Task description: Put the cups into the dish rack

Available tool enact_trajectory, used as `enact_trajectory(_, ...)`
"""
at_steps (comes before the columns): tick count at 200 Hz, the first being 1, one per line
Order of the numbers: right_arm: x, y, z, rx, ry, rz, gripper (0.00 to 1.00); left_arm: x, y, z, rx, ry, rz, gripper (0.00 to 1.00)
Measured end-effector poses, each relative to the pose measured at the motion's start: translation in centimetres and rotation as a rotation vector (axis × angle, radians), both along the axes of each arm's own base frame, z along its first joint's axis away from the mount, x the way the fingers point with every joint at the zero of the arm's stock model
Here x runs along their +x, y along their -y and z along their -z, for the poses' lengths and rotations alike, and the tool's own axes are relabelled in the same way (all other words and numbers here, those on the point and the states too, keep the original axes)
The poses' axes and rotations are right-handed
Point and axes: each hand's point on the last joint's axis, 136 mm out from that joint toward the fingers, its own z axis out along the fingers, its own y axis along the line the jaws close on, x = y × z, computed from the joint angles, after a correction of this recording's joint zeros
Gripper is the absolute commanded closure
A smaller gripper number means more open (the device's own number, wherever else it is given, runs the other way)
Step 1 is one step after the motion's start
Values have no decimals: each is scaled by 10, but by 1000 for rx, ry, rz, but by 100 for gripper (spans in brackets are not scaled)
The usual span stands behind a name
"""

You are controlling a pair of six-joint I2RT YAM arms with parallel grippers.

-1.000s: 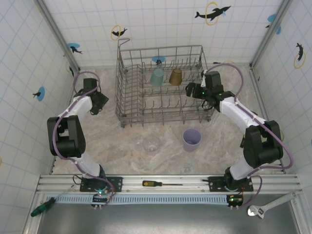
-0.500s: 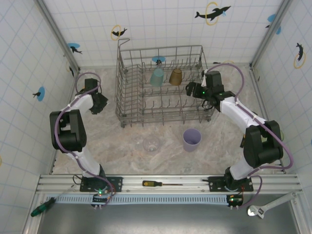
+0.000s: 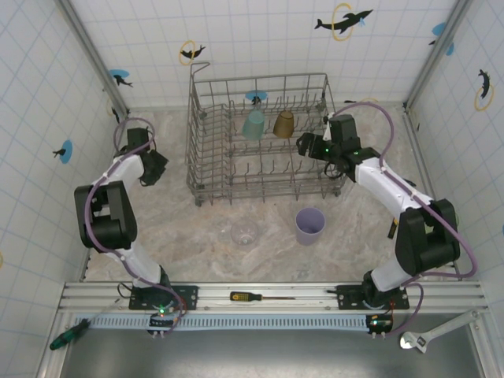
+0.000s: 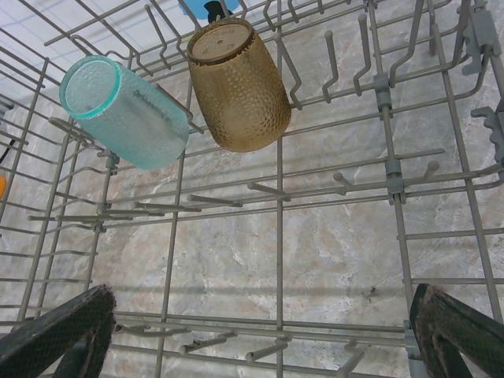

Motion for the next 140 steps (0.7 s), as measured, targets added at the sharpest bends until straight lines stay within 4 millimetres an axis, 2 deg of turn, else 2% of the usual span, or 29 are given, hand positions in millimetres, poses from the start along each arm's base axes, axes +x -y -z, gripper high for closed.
enact_trajectory(61,-4,1,-20,26,19,13,0,6,11,-51,-34,148,69,100)
enact_trajectory(105,4,-2,-49,51,73,7,0,9,16,-61,-57,184,94,100)
enact_trajectory(140,7,-5,-50,78,90,3,0,12,19,-71,-88,222,113,100)
